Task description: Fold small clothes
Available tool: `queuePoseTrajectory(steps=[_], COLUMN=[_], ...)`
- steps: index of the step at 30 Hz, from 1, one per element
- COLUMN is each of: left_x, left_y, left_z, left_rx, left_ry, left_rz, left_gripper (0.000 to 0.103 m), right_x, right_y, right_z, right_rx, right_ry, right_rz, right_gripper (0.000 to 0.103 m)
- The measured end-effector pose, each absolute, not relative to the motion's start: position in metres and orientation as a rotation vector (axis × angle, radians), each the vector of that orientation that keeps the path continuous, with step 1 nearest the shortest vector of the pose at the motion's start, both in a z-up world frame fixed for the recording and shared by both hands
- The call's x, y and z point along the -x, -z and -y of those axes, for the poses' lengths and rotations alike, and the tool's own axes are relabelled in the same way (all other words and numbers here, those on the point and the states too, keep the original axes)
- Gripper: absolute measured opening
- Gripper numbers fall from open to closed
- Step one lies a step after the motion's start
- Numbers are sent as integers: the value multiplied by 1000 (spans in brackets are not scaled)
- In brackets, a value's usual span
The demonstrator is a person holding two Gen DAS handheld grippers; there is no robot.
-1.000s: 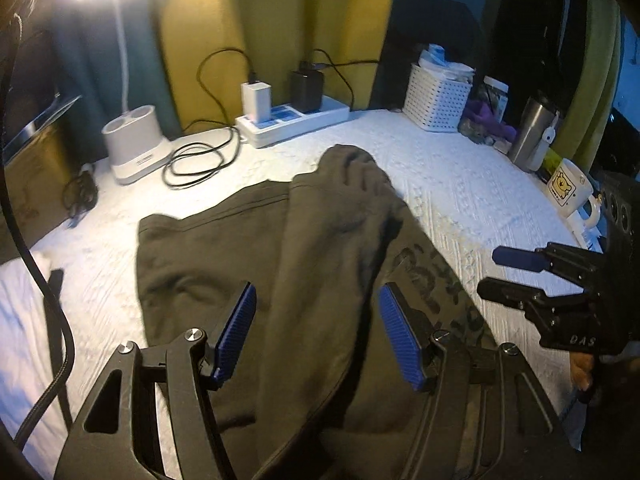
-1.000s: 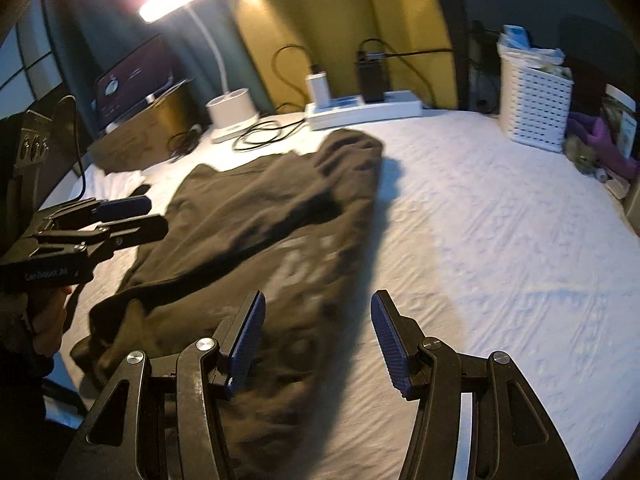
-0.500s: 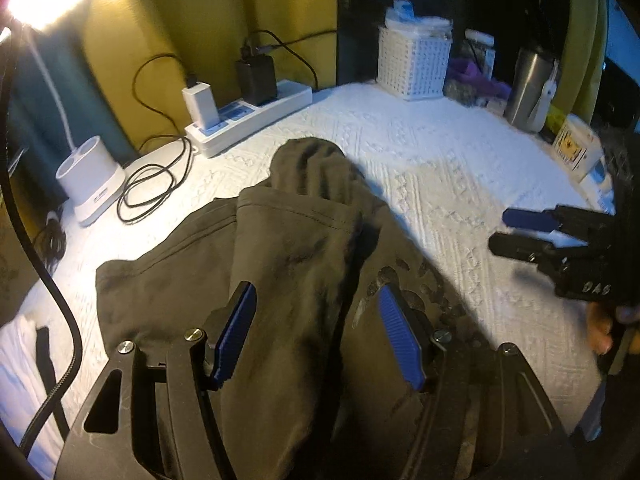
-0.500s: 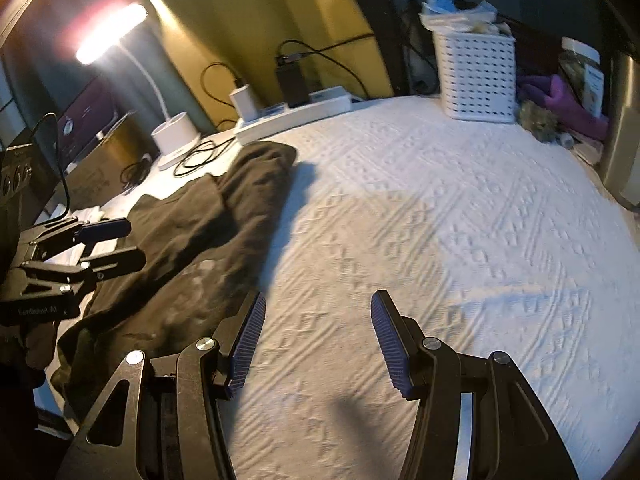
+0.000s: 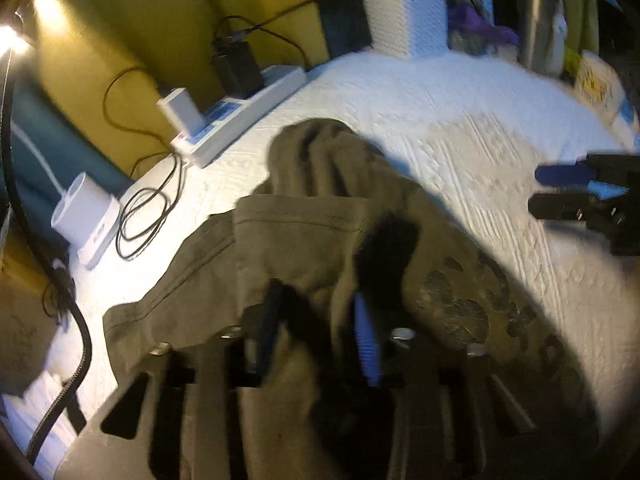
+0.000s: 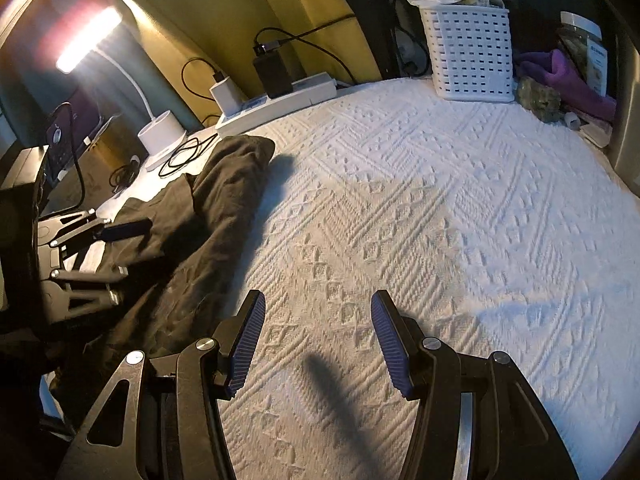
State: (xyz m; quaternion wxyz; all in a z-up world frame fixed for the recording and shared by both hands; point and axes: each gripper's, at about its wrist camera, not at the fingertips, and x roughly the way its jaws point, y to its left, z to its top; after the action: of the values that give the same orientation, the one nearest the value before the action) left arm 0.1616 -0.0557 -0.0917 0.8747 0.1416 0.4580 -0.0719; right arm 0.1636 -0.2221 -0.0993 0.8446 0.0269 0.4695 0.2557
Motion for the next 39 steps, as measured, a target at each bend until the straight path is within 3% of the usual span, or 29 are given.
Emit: queuePoseTrajectory(steps=[2,5,8,19,31,32,34,35,36,39], left_x=[-159,-155,-150,-143,-132,-128,-117,-113,-107,-92], left_y=[85,79,73,84,96,93,88,87,86,89], left_z=[43,21,-12,-102,-132,-133,-136,-137,-137,-130], left_rx=[-260,-205,-95,122,239,238,252,261,275,304], left_ry=[140,97,53,-33,-21,-25,-9,-1,9,73], left_rz=[-933,-908,-878,-843,-884,-883,-878,-876,-873,-893], left_gripper=[22,5,3,2,5,6,23,45,58,60], right_x=[-166,-169,-170,-166,-158,-157,-154,-153,-151,-144], right_y=[100,100,100,87,97,96,95,94,93,91], right_z=[219,210,200,142,100,100,99,98,98,97], right_rx=[-51,-33,-18,59,141,141,143,145,146,147], right_ry=[-534,-532,-537,-589,-593,-592,-590,-588,-587,-587], right_rz=[-995,-1002,-1006,-1003,-1047,-1045,-1042,-1041,-1040,-1034], right_gripper=[57,57,57,57,57,57,57,57,57,57])
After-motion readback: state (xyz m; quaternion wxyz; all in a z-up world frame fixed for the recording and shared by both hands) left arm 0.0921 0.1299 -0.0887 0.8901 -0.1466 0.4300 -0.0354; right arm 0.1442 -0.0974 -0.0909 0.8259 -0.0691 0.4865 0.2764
